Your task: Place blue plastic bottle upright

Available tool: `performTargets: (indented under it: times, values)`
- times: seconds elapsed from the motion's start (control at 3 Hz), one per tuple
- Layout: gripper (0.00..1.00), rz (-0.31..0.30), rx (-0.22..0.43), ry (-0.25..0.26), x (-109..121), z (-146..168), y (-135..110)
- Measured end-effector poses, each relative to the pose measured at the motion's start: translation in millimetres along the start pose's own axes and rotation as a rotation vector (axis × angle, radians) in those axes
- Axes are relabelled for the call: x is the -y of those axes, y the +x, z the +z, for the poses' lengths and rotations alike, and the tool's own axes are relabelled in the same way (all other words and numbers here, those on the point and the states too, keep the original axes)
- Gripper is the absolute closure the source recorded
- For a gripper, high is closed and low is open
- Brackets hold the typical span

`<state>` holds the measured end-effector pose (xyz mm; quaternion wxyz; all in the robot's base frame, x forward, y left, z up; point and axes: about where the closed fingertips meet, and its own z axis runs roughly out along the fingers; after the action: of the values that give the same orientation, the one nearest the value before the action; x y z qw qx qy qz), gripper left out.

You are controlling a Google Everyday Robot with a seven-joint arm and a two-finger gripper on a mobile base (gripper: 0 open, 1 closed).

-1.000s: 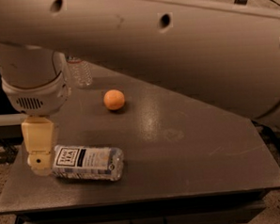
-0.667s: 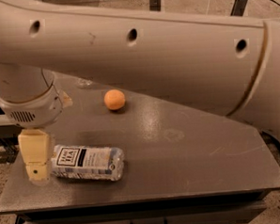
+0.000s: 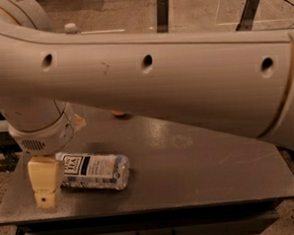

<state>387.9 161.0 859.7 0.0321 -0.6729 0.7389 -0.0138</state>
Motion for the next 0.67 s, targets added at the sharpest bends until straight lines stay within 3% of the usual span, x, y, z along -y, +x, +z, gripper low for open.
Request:
performTargets:
  times: [0.67]
  values:
    - [0.41, 0.037, 0.109, -0.005, -6.7, 18.6, 10.1]
